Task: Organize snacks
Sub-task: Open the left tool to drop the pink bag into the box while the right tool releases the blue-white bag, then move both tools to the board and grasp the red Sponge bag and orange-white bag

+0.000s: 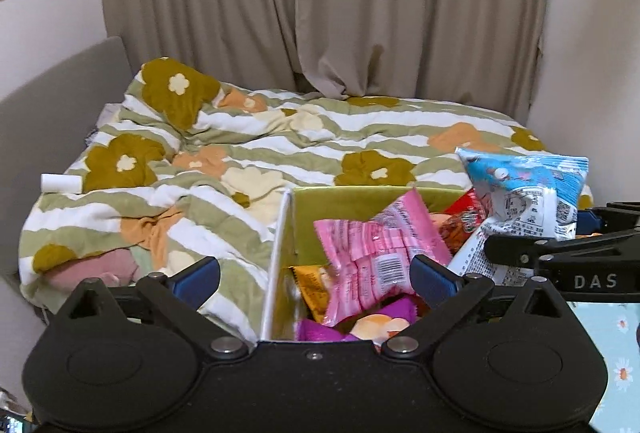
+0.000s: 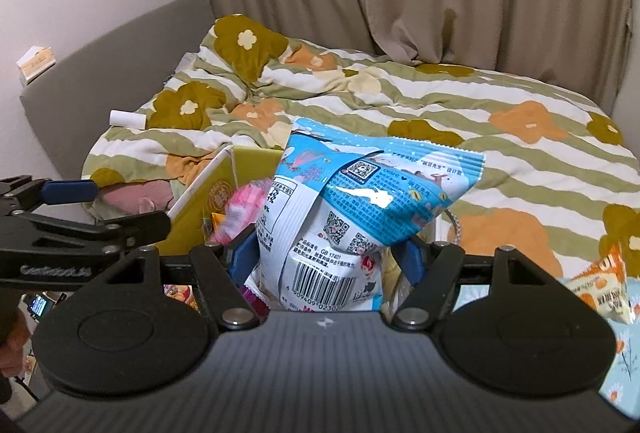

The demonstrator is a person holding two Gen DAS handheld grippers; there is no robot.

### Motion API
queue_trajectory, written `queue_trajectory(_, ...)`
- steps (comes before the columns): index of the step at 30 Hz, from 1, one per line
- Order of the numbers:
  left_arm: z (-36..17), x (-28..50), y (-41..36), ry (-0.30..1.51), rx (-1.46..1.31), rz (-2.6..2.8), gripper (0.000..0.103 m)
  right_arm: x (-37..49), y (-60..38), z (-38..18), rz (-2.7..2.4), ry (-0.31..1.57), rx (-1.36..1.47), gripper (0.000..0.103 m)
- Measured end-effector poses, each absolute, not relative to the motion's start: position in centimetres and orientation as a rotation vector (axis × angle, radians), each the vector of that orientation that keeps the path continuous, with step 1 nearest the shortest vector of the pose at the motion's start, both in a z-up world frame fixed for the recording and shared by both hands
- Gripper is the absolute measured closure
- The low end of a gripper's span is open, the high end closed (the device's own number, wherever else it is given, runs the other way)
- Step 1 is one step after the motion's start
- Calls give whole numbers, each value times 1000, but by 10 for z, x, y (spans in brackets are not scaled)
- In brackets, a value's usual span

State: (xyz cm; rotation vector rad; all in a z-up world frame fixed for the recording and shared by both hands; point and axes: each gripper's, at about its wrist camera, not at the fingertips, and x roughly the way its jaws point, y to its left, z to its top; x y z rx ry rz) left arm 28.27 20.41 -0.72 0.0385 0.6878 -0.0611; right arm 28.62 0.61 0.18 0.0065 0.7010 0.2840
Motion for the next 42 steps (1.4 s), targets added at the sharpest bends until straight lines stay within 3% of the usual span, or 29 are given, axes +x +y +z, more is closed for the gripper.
queue_trajectory(2, -9, 281, 205, 691, 35, -50, 0, 290, 6, -3, 297, 717, 25, 0)
queue_trajectory(11, -22, 272, 203, 729, 28, -35, 0, 277, -13, -17, 291, 663, 92, 0)
queue_trajectory(31, 9, 241, 193, 654, 12, -100, 0, 232, -36, 22, 174, 585, 113, 0)
queue_trajectory(42, 27, 210, 121, 605, 24, -144, 0, 204, -110, 31, 127, 568, 166, 0)
